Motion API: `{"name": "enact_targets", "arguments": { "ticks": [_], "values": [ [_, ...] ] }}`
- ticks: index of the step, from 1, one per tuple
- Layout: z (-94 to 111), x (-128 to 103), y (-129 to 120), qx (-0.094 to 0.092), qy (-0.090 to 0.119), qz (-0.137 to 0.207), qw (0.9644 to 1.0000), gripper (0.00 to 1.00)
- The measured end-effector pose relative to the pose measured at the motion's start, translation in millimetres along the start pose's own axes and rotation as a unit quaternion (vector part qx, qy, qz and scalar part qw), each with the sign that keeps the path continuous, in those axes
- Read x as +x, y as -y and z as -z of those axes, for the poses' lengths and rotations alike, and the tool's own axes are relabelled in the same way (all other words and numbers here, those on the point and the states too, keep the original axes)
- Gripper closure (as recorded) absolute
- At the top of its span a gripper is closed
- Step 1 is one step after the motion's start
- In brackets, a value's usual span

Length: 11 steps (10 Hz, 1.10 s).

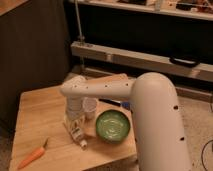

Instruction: Place the bottle in the ceramic bowl

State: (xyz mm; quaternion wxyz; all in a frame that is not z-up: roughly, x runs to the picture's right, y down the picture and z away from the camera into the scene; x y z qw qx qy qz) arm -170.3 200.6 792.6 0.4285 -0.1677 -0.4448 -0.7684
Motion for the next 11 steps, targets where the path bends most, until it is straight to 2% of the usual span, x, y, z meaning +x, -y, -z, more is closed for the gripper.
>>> {"name": "enact_targets", "arguments": {
  "ticks": [9,10,11],
  "values": [
    [-1.5,0.2,-1.4,0.0,0.008,-0.001,1.0,0.68],
    [-0.7,0.2,-1.2,-0.001,0.008,-0.001,1.0,0.66],
    [0.5,0.1,-1.2,-0.001,0.008,-0.001,1.0,0.55]
  ]
}}
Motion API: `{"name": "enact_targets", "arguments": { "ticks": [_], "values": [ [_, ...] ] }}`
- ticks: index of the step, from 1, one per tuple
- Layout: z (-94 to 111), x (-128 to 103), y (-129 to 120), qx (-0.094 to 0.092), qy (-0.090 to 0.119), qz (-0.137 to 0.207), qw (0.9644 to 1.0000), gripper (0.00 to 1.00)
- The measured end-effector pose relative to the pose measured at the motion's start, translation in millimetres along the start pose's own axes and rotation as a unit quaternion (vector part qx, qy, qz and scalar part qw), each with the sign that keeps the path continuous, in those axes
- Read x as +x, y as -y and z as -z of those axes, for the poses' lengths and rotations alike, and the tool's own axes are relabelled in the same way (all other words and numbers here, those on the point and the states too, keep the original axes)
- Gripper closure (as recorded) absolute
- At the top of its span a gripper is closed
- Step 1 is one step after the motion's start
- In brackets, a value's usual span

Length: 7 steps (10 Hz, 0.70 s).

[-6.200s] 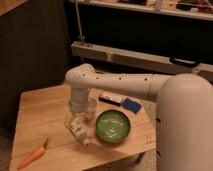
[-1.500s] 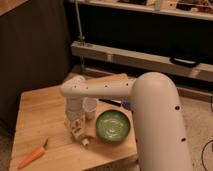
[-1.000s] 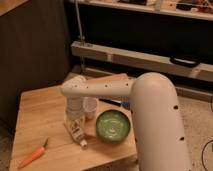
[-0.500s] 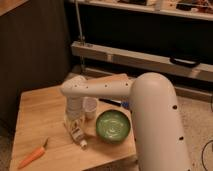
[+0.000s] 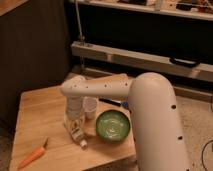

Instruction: Place the bottle in the ceramic bowl

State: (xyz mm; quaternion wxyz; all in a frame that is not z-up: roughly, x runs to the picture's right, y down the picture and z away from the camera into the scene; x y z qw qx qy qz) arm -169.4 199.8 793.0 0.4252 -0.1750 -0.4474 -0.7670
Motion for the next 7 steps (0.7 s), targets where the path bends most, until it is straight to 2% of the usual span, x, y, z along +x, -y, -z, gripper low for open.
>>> {"name": "enact_targets", "arguments": {
  "ticks": [3,4,7],
  "values": [
    [-1.5,-0.3,-1.9,-0.002,0.003,-0.001,1.0,0.28],
    [-5.1,-0.2,-4.1,-0.004,0.007,-0.004,1.0,0.25],
    [-4.7,0.4,-4.9,-0.008,0.007,-0.003,0.9999,0.25]
  ]
}}
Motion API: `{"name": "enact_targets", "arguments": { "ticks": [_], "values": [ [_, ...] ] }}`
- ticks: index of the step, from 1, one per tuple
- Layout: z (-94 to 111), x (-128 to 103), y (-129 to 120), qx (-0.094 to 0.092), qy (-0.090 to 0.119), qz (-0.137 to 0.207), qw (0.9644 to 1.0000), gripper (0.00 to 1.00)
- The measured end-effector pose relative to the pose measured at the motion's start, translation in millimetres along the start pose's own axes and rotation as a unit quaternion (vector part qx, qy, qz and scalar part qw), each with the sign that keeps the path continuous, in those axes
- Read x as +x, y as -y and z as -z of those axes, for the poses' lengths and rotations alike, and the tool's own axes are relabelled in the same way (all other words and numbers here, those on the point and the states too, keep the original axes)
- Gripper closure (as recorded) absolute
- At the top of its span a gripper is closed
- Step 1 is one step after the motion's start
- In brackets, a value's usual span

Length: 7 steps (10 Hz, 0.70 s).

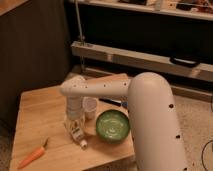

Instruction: Place the bottle in the ceramic bowl

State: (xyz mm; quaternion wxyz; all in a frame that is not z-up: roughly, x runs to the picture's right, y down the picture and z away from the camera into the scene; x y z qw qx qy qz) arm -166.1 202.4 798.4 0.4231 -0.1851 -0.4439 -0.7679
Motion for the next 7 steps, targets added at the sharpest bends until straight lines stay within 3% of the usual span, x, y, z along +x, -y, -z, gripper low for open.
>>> {"name": "enact_targets", "arguments": {
  "ticks": [7],
  "values": [
    [-3.2,-1.2,-0.2,-0.009,0.011,-0.011,0.9998,0.25]
  ]
}}
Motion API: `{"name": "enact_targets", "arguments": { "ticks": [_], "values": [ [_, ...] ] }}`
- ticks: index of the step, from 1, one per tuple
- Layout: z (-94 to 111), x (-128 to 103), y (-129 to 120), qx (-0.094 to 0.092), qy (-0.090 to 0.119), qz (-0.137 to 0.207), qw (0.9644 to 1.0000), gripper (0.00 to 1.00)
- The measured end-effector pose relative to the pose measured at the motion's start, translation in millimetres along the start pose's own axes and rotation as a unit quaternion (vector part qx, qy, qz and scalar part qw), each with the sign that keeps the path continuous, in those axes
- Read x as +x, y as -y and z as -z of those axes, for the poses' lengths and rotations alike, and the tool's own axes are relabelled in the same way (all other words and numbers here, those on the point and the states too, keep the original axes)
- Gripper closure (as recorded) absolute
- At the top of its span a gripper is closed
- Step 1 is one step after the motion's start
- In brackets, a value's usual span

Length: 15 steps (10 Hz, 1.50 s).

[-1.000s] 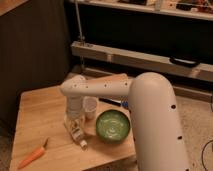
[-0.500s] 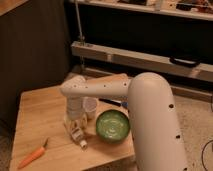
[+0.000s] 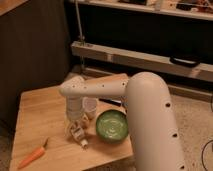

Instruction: Place the bottle in the ceramic bowl

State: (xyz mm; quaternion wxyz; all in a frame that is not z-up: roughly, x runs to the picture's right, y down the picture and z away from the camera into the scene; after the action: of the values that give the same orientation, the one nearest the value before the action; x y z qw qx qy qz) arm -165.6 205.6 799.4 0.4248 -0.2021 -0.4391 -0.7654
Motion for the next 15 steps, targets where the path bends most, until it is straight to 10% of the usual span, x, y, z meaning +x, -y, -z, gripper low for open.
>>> {"name": "enact_targets", "arguments": {
  "ticks": [15],
  "values": [
    [-20,16,5,0.015,-0.005,0.017,0.9997,0.25]
  ]
}}
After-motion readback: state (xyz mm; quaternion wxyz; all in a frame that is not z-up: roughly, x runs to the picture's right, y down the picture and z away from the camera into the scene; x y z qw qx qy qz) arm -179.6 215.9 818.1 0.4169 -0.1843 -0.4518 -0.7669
